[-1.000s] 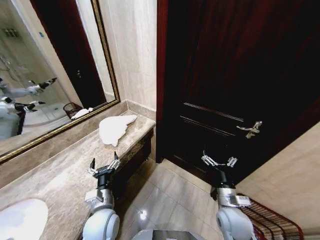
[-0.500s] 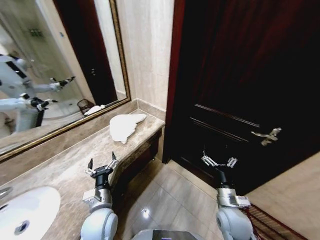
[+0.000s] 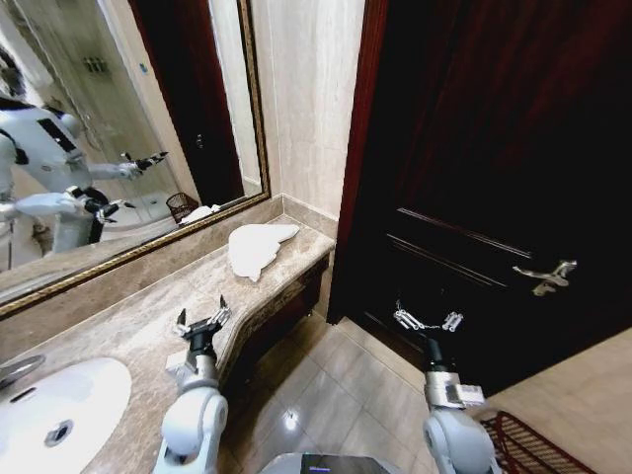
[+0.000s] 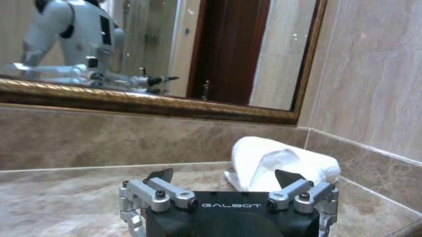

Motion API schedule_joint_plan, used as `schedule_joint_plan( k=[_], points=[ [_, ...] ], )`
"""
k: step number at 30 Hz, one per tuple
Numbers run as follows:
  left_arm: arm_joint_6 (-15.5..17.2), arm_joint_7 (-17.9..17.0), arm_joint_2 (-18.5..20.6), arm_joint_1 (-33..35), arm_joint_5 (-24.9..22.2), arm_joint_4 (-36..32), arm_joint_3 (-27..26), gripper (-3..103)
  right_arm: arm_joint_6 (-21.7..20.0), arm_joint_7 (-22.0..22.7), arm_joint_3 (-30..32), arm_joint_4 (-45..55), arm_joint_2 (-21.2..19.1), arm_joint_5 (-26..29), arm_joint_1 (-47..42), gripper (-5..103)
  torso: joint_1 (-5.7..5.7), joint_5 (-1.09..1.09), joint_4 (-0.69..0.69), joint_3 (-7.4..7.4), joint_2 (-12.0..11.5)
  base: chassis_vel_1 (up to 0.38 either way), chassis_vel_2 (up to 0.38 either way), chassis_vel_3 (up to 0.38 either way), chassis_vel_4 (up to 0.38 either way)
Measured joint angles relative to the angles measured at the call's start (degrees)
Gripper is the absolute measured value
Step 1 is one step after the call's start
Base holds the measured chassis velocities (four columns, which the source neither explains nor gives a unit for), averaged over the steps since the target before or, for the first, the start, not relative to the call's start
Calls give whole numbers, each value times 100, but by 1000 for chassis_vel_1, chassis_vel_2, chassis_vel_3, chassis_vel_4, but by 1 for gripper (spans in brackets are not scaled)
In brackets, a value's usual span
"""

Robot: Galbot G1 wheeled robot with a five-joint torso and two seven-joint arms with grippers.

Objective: Discard the used towel into the hamper.

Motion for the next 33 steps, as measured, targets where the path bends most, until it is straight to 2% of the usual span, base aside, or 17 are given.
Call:
schedule_joint_plan(
  k=[8, 11, 12, 16, 24, 30, 33],
  points=[
    [264, -61, 267, -1010, -228, 843, 221, 100, -55, 61, 9, -183, 4, -175, -8, 100, 0, 0, 0, 0, 0, 0, 0, 0, 0],
    [328, -145, 381, -1512, -258, 1362, 350, 100, -57, 46, 22, -293, 17, -226, -17, 100, 0, 1, 1, 0, 0, 0, 0, 0, 0],
    [328, -145, 381, -1512, -258, 1362, 350, 100, -57, 46, 22, -293, 17, -226, -17, 100, 0, 1, 1, 0, 0, 0, 0, 0, 0],
    [379, -228, 336, -2298, -241, 2136, 492, 100, -83, 120, 74, -483, 12, -272, 28, 100, 1, 0, 0, 1, -1, 0, 0, 0, 0],
    [398, -341, 399, -3265, -360, 3153, 740, 100, -72, 132, 52, -656, 100, -363, 85, 100, 1, 1, 0, 1, -2, 0, 0, 0, 0],
    [417, -428, 433, -3781, -375, 3657, 809, 100, -65, 128, 52, -715, 85, -369, 107, 100, 0, 1, 0, 0, -2, 0, 0, 0, 0],
    [548, -530, 432, -4123, -403, 3930, 833, 100, -70, 128, 57, -745, 71, -354, 156, 100, 0, 0, 1, 0, -2, 0, 0, 0, 0]
  ],
)
